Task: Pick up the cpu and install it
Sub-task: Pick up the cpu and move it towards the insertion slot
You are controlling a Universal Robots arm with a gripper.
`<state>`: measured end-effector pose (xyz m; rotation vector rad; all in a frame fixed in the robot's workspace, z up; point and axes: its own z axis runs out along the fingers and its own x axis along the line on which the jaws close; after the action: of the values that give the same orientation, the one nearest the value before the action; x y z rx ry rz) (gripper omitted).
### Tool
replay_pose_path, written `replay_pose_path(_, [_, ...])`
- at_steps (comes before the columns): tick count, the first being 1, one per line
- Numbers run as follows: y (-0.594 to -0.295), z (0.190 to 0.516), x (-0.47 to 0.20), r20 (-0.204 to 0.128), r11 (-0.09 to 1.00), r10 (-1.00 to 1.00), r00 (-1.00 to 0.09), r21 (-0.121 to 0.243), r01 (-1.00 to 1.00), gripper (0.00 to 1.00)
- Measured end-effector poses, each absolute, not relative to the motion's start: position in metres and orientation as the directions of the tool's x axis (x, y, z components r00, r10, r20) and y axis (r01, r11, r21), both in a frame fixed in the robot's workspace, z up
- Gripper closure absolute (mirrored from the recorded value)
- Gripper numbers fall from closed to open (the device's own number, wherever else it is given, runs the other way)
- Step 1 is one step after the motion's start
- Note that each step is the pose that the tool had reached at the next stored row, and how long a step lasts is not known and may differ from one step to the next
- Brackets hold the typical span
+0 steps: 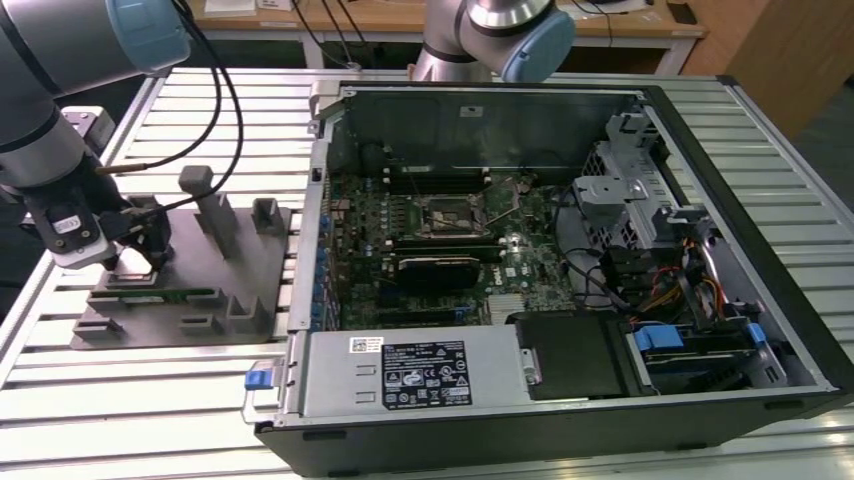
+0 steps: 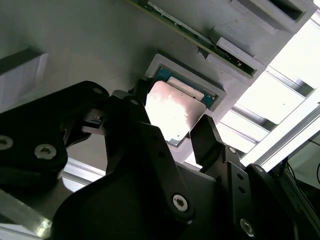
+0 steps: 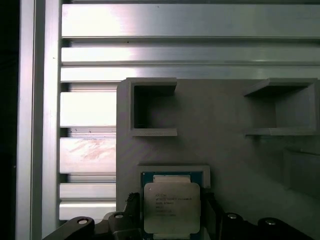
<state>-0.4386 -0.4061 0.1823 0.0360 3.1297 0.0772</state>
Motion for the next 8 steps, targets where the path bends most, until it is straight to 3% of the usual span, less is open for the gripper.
replay_pose_path(1, [-0.4061,0.1824,-0.4386,-0.01,0.999,0.023,-1.0,0.049,0.023,0.39])
replay_pose_path(8, [-0.4061,0.183,-0.4387,-0.01,0.999,0.023,-1.0,0.049,0.023,0.39])
